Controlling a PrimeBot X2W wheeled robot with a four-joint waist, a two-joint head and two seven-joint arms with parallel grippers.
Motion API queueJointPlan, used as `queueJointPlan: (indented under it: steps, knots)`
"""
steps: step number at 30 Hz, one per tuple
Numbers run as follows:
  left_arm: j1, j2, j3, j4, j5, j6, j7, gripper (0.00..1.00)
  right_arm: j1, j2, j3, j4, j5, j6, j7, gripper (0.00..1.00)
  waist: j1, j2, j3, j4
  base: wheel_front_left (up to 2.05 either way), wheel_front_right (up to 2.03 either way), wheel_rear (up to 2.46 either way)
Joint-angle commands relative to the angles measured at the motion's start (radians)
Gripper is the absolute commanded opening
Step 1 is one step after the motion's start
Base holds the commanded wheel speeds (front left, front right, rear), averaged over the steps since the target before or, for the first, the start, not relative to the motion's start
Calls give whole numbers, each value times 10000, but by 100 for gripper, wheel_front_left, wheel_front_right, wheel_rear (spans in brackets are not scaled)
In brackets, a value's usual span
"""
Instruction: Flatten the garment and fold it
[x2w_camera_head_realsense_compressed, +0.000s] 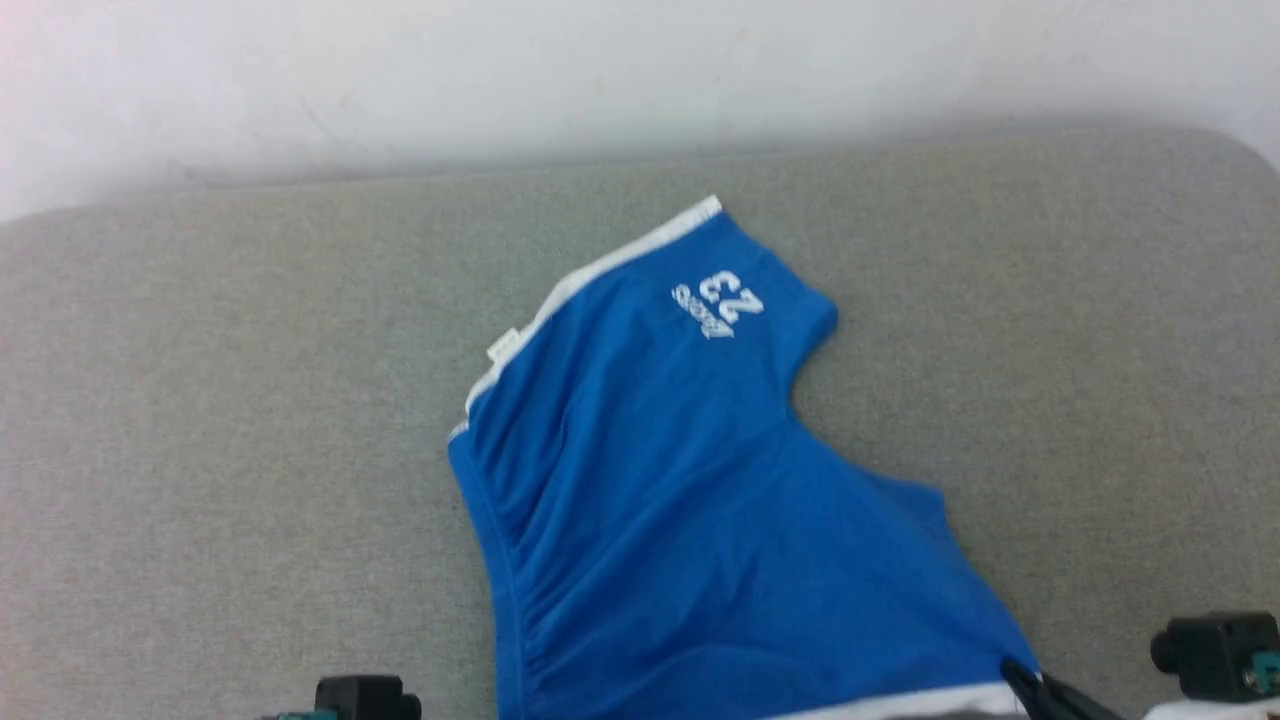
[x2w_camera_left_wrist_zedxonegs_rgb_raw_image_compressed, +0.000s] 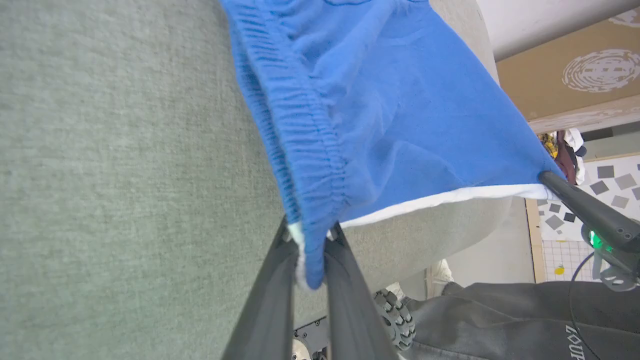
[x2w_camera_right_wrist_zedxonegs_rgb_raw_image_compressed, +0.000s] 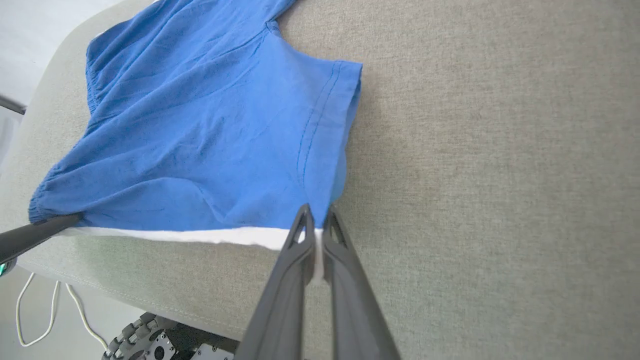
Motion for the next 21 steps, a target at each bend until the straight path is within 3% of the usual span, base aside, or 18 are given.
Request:
queueJointPlan:
  steps: [1,7,12,16,21]
  knots:
    - [155,76,-24,-118,-91,-74,58,0,177,-19,-58,-148,77,-7,108,0,2,0,-365,63,0,0,0]
    - [745,287,81,-612,-294,17,201,0,755,177,-413,-744,185,-7,493,0,2,0,-461,90,0,0,0]
    - [578,99,212,-702,-214,109,-132,0,513,203,-328,-864,53,-7,283,0,2,0,-181,187,0,0,0]
    - [102,-83,201,-663,-110,49,-356,0,-317,-171,-64,-829,-142,-7,10,0,2,0,307,239,0,0,0]
    - [-813,-492,569,-626,286,520,-923,0,-1966,-812,24,-682,-405,-7,-430,0,2,0,975,441,0,0,0]
